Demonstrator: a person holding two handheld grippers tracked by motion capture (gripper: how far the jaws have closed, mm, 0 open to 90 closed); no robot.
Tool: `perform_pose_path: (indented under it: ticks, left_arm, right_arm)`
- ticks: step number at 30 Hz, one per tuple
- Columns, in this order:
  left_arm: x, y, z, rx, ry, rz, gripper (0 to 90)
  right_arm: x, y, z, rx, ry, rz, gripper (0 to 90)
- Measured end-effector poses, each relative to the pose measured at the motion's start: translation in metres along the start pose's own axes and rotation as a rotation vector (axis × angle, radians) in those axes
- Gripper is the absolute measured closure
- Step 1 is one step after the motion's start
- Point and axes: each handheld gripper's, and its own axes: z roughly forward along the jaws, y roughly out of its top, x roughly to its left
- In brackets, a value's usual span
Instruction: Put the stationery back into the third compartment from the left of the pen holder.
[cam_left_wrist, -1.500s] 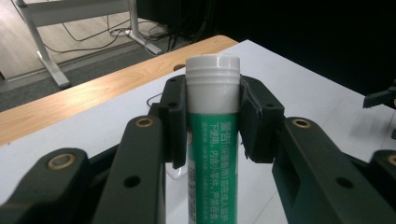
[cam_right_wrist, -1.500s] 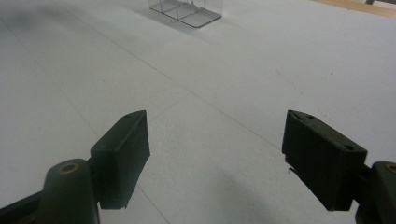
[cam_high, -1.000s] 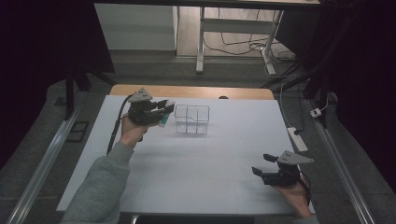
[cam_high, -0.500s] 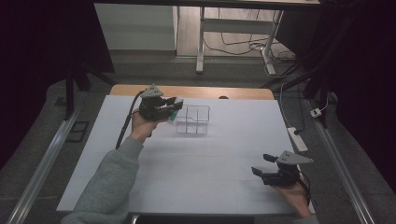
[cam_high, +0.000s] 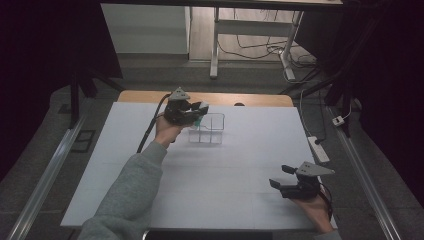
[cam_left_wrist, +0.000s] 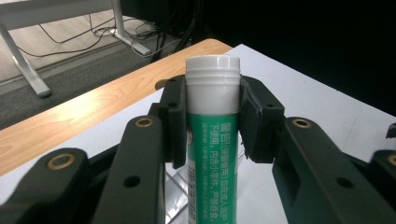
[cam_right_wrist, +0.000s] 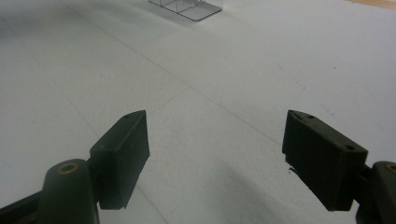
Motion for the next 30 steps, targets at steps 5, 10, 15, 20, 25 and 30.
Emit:
perform_pose_path:
  ticks: [5,10,15,20,25,30]
  left_arm:
    - [-0.001,0.002,0.008,0.005,-0.004,0.003,64.6]
    - [-0.001,0.006,0.014,0.011,-0.005,0.003,64.6]
    - [-0.003,0.011,0.019,0.011,-0.007,0.006,64.6]
    - [-0.005,0.015,0.025,0.011,-0.011,0.005,64.6]
    - [-0.006,0.019,0.033,0.022,-0.013,0.014,64.6]
    - [-0.009,0.023,0.04,0.023,-0.017,0.016,64.6]
  right_arm:
    - [-0.001,-0.001,-0.001,0.004,-0.006,0.001,22.1]
    - [-0.001,-0.001,0.0,0.006,-0.004,0.002,22.0]
    - [-0.001,-0.001,0.0,0.007,-0.005,0.002,22.1]
    - [-0.001,-0.001,0.0,0.008,-0.003,0.002,22.1]
    - [-0.001,-0.001,0.0,0.013,-0.008,0.004,22.0]
    - [-0.001,-0.002,0.0,0.015,-0.01,0.002,22.1]
